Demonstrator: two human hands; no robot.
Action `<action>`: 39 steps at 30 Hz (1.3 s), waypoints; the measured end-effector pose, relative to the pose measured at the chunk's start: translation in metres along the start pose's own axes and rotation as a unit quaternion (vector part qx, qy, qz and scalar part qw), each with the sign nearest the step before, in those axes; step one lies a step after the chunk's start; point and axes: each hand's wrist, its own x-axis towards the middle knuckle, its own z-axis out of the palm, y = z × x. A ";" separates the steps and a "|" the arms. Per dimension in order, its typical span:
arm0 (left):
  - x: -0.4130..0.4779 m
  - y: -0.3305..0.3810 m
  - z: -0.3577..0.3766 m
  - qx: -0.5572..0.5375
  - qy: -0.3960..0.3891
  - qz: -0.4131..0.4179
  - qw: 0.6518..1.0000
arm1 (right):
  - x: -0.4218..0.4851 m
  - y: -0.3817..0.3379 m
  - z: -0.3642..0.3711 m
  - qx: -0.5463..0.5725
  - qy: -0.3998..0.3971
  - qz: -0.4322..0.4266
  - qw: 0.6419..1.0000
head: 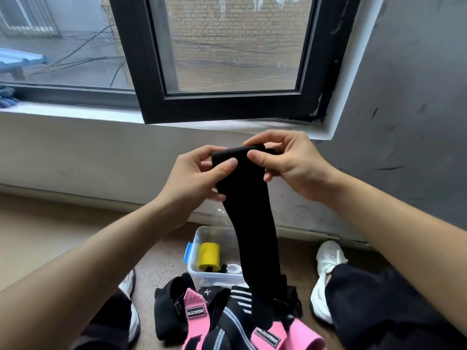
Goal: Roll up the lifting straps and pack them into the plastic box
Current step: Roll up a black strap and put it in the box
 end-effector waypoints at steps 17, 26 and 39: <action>0.042 -0.069 -0.002 -0.053 -0.042 -0.096 0.993 | 0.007 0.080 -0.011 0.031 0.001 0.126 0.992; 0.043 -0.080 -0.010 0.019 -0.035 0.038 0.999 | 0.009 0.085 -0.002 0.117 -0.003 0.198 0.973; 0.046 -0.083 -0.003 -0.027 -0.100 -0.159 0.982 | 0.006 0.097 -0.001 0.037 0.065 0.074 0.994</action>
